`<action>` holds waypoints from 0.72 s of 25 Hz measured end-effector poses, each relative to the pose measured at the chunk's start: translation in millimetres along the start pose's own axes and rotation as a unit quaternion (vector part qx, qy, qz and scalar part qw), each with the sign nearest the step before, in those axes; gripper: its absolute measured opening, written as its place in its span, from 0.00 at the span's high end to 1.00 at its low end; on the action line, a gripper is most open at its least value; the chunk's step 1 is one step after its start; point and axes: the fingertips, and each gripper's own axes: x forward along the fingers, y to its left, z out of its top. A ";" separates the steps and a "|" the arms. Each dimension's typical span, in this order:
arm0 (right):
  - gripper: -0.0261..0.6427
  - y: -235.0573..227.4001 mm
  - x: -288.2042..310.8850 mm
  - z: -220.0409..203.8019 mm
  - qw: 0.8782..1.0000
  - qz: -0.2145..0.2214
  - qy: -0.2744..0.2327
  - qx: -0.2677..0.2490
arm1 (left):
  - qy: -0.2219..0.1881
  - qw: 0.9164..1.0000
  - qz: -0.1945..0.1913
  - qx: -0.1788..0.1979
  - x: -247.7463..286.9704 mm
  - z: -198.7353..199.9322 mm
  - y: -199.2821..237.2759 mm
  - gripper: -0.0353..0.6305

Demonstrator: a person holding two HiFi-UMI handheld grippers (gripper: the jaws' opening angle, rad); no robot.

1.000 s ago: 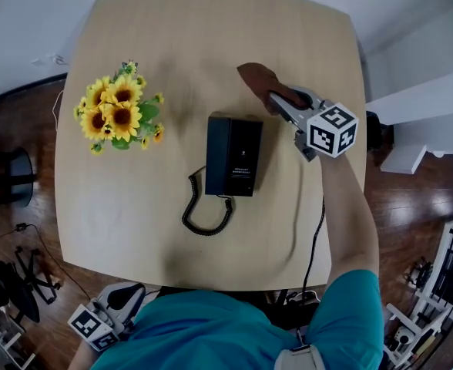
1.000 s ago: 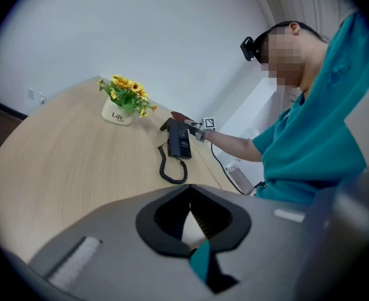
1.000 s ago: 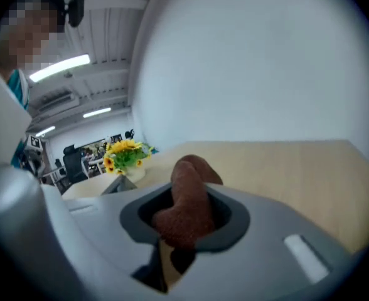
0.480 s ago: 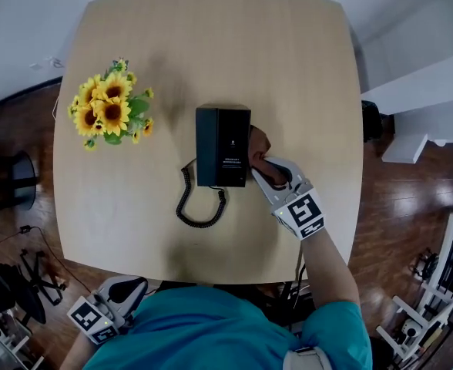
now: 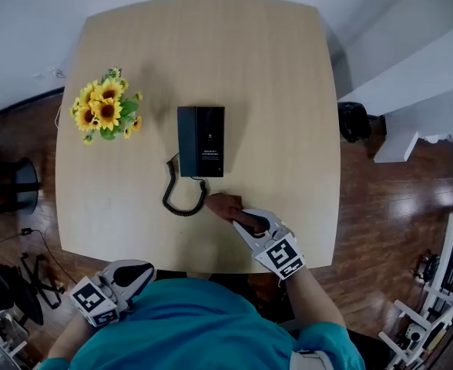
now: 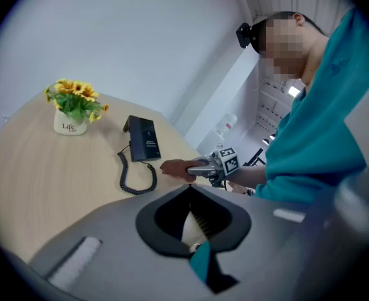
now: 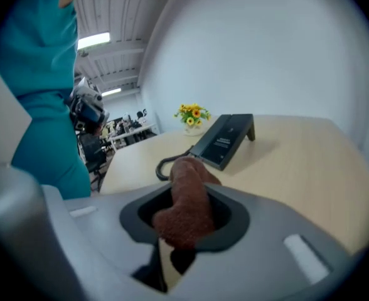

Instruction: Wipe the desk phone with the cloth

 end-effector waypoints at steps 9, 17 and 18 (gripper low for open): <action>0.83 -23.4 -103.6 84.7 0.990 0.032 -0.125 0.050 | -0.082 0.994 0.047 0.049 2.7 48.7 -101.2 0.94; 0.83 9.4 -160.9 156.5 0.983 0.039 -0.178 0.018 | -0.159 0.980 0.077 0.095 -48.8 69.1 -151.0 0.94; 0.83 16.2 -166.3 160.5 0.983 0.031 -0.179 0.014 | -0.166 0.978 0.071 0.105 -54.5 69.9 -154.4 0.94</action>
